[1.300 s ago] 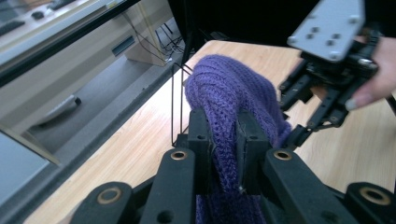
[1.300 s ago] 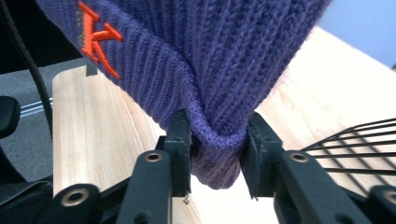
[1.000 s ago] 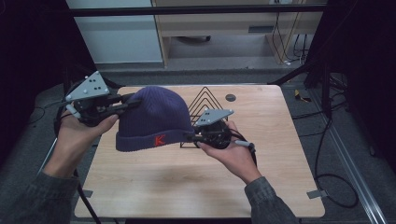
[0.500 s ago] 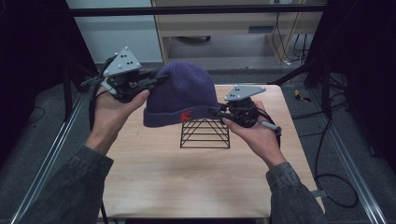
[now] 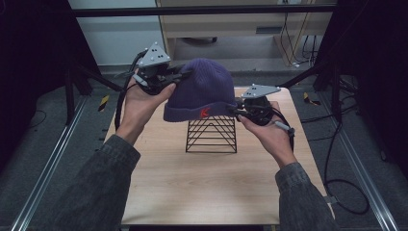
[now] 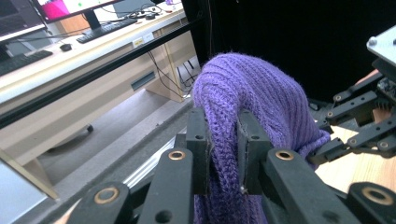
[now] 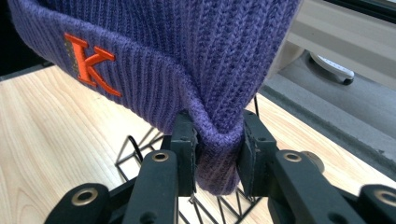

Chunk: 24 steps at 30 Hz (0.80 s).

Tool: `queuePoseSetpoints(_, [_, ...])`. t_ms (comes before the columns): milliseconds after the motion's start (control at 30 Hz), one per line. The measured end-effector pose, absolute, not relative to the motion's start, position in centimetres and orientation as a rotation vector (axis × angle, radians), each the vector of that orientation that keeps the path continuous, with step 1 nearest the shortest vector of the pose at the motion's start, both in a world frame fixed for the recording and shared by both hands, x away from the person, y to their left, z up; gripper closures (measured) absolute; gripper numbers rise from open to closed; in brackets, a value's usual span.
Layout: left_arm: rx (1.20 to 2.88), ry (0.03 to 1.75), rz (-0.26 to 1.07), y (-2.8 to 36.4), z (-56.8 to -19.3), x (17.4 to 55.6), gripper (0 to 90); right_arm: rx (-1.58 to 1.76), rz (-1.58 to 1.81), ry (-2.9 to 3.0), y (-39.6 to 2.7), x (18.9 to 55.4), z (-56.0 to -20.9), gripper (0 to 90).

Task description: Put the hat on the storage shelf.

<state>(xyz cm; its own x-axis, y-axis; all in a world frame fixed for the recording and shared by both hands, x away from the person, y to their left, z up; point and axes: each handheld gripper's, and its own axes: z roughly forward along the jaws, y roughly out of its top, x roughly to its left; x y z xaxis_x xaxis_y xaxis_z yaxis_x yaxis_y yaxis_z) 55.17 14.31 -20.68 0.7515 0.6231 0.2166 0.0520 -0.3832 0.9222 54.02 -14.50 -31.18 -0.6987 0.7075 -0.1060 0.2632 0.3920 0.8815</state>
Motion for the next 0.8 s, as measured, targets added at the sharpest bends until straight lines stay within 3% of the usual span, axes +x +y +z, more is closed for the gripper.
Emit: queuePoseSetpoints(800, [1.914, 0.525, 0.656, 11.5, -23.2, 58.0, 77.6, 0.893, 1.176, 2.216, -16.3, 54.7, -33.3, 70.9])
